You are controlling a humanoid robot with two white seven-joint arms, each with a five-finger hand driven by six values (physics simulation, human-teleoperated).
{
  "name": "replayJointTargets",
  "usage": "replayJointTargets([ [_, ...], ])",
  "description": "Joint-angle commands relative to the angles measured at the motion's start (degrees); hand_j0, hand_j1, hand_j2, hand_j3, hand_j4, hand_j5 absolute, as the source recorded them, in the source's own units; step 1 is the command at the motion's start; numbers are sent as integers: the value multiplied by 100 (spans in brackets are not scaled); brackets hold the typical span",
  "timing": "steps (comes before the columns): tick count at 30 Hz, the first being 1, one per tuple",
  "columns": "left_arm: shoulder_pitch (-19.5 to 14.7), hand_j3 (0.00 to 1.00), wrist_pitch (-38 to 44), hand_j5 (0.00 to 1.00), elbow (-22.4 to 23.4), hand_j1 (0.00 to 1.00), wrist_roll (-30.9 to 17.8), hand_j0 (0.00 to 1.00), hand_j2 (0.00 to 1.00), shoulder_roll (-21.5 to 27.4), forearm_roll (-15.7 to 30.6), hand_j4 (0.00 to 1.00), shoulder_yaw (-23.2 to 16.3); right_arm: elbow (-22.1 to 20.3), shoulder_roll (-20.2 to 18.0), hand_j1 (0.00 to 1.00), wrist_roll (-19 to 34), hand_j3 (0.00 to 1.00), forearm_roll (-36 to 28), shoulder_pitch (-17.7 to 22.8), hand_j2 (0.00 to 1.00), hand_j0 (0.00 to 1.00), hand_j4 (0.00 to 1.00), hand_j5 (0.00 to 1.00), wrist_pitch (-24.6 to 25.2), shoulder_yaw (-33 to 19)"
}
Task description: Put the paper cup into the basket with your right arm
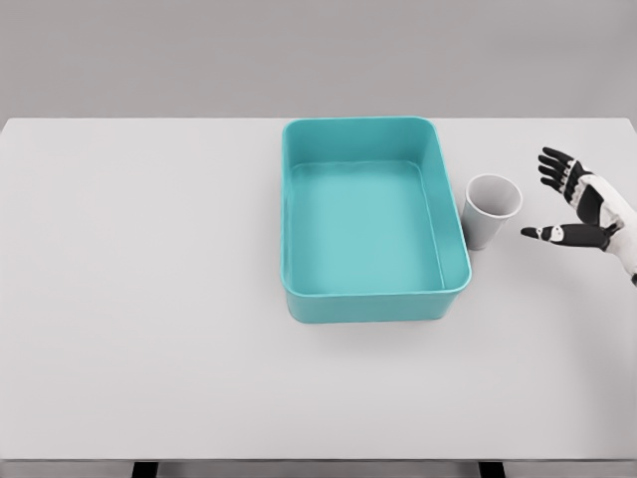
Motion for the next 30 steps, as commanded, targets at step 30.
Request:
replayJointTargets([
  [30, 0, 100, 0, 100, 1, 100, -1, 100, 100, 0, 1, 100, -5, -188, 221, 100, 0, 100, -209, -9, 100, 100, 100, 100, -2, 602],
])
